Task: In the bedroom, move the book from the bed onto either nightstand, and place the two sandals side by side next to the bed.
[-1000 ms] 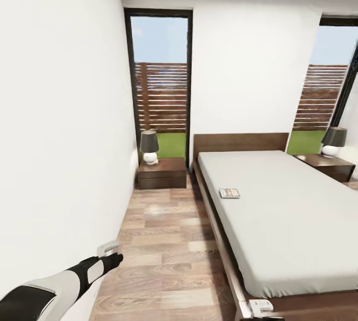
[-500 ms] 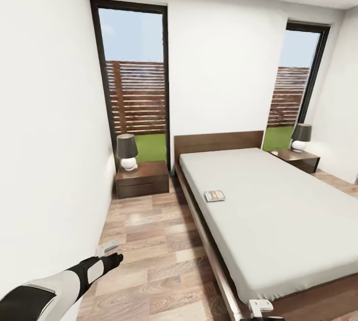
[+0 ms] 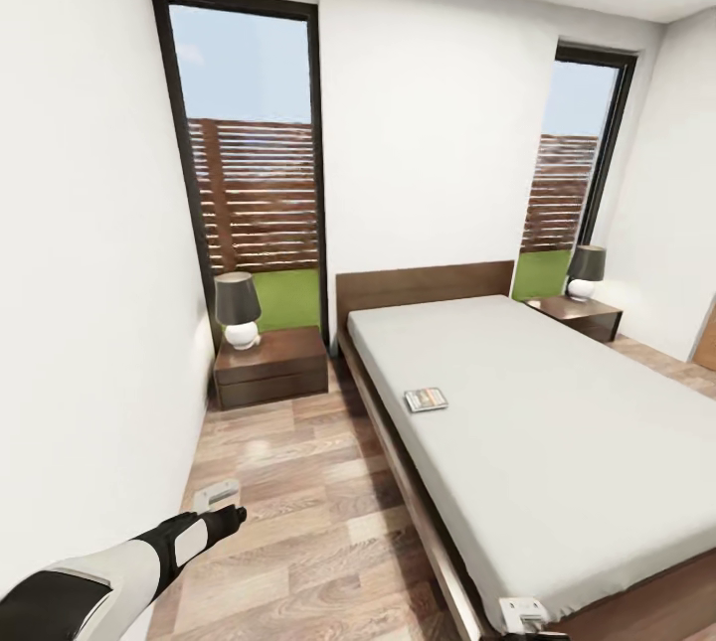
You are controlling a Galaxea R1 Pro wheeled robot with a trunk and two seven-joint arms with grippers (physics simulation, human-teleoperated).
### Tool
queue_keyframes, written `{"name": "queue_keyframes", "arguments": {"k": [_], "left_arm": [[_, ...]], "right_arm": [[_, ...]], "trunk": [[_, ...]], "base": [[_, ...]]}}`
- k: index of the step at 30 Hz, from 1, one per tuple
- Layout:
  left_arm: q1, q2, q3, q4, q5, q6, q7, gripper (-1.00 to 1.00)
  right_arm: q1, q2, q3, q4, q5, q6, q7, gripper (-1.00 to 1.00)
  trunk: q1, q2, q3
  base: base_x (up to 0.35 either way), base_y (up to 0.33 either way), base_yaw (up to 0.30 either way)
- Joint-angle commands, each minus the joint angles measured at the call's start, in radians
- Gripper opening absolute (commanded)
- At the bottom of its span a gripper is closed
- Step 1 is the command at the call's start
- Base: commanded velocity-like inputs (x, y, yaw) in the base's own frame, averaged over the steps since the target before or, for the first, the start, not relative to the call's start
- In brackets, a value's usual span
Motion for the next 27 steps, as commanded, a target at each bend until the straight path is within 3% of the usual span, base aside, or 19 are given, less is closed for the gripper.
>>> {"name": "queue_keyframes", "arguments": {"k": [1, 27], "left_arm": [[-0.001, 0.000, -0.008, 0.001, 0.009, 0.003, 0.001, 1.00], [-0.001, 0.000, -0.008, 0.001, 0.009, 0.003, 0.001, 1.00]], "right_arm": [[0.000, 0.000, 0.008, -0.001, -0.010, 0.004, 0.003, 1.00], [0.000, 0.000, 0.009, -0.001, -0.010, 0.004, 0.003, 1.00]], "trunk": [[0.000, -0.001, 0.000], [0.000, -0.001, -0.030]], "base": [[0.063, 0.045, -0.010], [0.009, 0.007, -0.002]]}}
